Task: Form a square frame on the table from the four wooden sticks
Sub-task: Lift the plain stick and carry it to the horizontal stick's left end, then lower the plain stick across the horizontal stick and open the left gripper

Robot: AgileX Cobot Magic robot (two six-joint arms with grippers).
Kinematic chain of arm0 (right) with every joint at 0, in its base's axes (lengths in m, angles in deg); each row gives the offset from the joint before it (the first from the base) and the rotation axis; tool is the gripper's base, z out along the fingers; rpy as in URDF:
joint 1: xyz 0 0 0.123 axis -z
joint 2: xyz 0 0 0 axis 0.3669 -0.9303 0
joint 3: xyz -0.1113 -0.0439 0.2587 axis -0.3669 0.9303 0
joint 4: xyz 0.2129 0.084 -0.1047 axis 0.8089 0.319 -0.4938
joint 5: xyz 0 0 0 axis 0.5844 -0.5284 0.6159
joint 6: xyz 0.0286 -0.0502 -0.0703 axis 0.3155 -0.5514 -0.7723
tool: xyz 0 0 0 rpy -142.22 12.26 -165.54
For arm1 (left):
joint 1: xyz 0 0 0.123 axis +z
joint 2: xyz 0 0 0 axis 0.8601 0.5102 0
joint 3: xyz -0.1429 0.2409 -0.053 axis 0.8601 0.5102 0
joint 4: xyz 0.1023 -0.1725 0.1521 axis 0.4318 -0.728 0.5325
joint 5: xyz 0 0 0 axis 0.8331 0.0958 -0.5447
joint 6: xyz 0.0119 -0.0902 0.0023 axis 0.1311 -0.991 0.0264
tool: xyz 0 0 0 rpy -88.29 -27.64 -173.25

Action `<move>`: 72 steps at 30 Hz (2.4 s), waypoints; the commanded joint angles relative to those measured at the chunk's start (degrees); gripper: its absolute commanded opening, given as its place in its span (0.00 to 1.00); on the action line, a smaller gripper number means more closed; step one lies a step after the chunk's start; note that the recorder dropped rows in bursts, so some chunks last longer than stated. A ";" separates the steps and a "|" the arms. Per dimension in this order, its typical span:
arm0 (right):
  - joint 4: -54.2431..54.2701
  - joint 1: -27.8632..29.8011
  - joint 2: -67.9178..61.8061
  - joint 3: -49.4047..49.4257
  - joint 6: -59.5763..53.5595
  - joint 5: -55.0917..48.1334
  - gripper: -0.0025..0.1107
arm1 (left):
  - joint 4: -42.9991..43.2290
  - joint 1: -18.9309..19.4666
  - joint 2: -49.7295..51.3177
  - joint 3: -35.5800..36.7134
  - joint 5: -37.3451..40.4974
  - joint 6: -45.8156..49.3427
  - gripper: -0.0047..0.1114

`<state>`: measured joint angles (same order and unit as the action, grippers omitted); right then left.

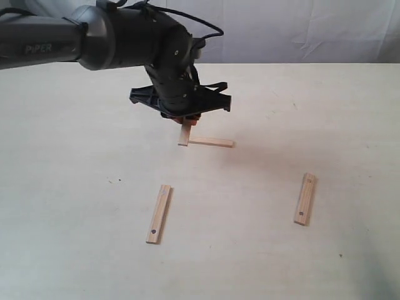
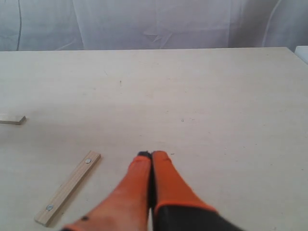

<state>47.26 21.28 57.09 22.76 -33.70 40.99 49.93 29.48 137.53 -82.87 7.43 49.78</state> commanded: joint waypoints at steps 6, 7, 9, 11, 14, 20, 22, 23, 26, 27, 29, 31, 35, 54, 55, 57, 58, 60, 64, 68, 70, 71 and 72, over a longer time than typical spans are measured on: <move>0.24 0.25 0.31 0.05 0.00 0.65 0.02 | -1.39 0.29 4.81 -0.24 -0.53 0.60 0.04; 0.24 0.25 0.31 0.05 0.00 0.65 0.02 | -1.54 0.29 5.30 -0.24 -0.16 0.60 0.04; 0.24 0.25 0.31 0.05 0.00 0.65 0.02 | -1.54 0.29 5.92 -0.24 0.01 0.60 0.04; 0.24 0.25 0.31 0.05 0.00 0.65 0.02 | -1.43 0.29 6.33 -0.24 -0.12 0.60 0.04; 0.24 0.25 0.31 0.05 0.00 0.65 0.02 | -1.43 0.29 6.67 -0.24 -0.42 0.60 0.04; 0.24 0.25 0.31 0.05 0.00 0.65 0.02 | -1.20 0.29 6.65 -0.24 -1.23 0.60 0.04; 0.24 0.25 0.31 0.05 0.00 0.65 0.02 | -0.79 0.29 6.65 -0.24 -1.26 0.60 0.04; 0.24 0.25 0.31 0.05 0.00 0.65 0.02 | -0.80 0.29 6.65 -0.24 -1.64 1.30 0.04; 0.24 0.25 0.31 0.05 0.00 0.79 0.02 | -0.80 0.29 6.65 -0.24 -1.88 4.03 0.04; 0.24 0.25 0.31 0.05 0.00 0.79 0.02 | -0.80 0.29 6.65 -0.24 -1.88 4.03 0.04; 0.24 0.25 0.31 0.05 0.00 0.79 0.02 | -0.80 0.29 6.65 -0.24 -1.88 4.03 0.04; 0.24 0.25 0.31 0.05 0.00 0.79 0.02 | -0.91 0.29 6.65 -0.24 -1.65 4.03 0.04; 0.24 0.25 0.31 0.05 0.00 0.79 0.02 | -0.68 0.29 7.85 -0.24 -1.16 4.03 0.04; 0.24 0.25 0.31 0.05 0.00 0.67 0.02 | -5.96 0.29 8.93 -2.78 -2.18 -0.11 0.04; 0.24 0.25 0.31 0.05 0.00 0.67 0.02 | -5.51 0.29 9.18 -2.78 -2.18 -1.09 0.04; 0.24 0.25 0.31 0.05 0.00 0.67 0.02 | -5.54 0.29 9.65 -2.78 -2.18 -2.63 0.04; 0.24 0.25 0.31 0.05 0.00 0.67 0.02 | -5.78 0.29 9.79 -2.78 -2.44 -2.63 0.04; 0.24 0.25 0.31 0.05 0.00 0.84 0.02 | -5.78 0.29 9.79 -2.78 -2.61 -2.63 0.04; 0.24 0.25 0.31 0.05 0.00 0.84 0.02 | -5.64 0.29 9.79 -2.78 -2.62 -2.63 0.07; 0.24 0.25 0.31 0.05 0.00 0.84 0.02 | -5.42 0.29 9.79 -2.78 -2.13 -2.53 0.20; 0.24 0.25 0.31 0.05 0.00 0.84 0.02 | -5.25 0.29 9.55 -2.78 -1.00 -2.53 0.24; 0.24 0.25 0.31 0.05 0.00 0.84 0.02 | -4.89 0.29 9.54 -2.78 -0.72 -2.53 0.25; 0.24 0.25 0.31 0.05 0.00 0.84 0.02 | -4.68 0.29 9.31 -2.78 -0.57 -2.53 0.25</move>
<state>47.26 21.28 57.09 22.76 -33.70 40.99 44.51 29.72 147.31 -85.32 6.06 47.54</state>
